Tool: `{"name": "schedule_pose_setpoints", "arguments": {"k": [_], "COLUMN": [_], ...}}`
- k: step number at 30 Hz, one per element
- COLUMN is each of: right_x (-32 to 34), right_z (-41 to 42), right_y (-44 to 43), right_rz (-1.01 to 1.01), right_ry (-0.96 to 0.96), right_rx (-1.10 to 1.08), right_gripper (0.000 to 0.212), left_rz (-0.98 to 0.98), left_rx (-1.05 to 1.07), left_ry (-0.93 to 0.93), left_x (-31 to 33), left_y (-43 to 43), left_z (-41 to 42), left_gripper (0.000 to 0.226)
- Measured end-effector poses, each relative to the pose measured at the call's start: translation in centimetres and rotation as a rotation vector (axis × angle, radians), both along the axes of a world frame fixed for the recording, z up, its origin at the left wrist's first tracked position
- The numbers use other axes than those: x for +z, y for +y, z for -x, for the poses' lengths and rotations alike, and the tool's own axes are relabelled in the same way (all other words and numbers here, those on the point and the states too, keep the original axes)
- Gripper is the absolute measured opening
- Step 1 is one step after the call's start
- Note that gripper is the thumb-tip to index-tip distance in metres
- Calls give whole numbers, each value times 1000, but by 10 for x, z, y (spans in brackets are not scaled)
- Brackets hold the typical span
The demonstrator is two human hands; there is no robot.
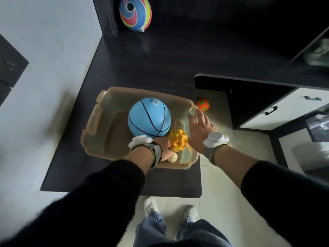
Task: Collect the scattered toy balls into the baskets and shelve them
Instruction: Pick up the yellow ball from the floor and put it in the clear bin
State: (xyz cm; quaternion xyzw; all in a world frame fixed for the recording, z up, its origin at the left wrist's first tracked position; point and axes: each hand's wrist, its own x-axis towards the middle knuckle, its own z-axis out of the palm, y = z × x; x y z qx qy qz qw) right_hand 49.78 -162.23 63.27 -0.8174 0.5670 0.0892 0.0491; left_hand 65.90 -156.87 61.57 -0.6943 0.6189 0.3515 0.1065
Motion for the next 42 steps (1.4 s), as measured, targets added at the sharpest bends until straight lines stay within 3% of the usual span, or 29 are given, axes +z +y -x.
{"name": "schedule_pose_setpoints", "arguments": {"k": [2, 4, 6, 9, 12, 16, 19, 22, 29, 33, 37, 42], "right_x": [-5, -11, -15, -19, -20, -21, -18, -6, 33, 52, 61, 66], "right_z": [3, 3, 6, 8, 8, 19, 50, 89, 181, 234, 274, 320], "right_y": [0, -1, -4, -10, -8, -13, -24, -38, -84, -123, -158, -215], "right_rz": [-146, -193, -277, -679, -907, -934, -931, -905, -803, -727, -678, -575], "right_ry": [-76, -228, -363, -584, -759, -873, -952, -1099, -1247, -1345, -1530, -1500], "right_rx": [-123, -283, -477, -741, -808, -784, -807, -859, -971, -1069, -1148, -1183], "right_gripper": [97, 103, 83, 33, 22, 14, 22, 25, 13, 28, 46, 27], "left_rz": [8, -3, -1, 3, 23, 68, 201, 409, 502, 494, 315, 282], "left_rx": [4, -27, -23, 70, 173, 365, 416, 502, 776, 1110, 1166, 1140], "left_ry": [26, -2, 21, 124, 11, -232, -442, -466, -217, 156, 645, 791], "left_x": [0, 4, 9, 16, 16, 26, 43, 58, 92, 106, 105, 103], "left_y": [-2, -2, -2, 1, 12, 29, 31, 15, -52, -106, -162, -241], "left_z": [8, 15, 25, 43, 51, 62, 87, 124, 234, 294, 334, 356], "left_gripper": [45, 39, 44, 52, 47, 32, 31, 39, 57, 82, 43, 38]}}
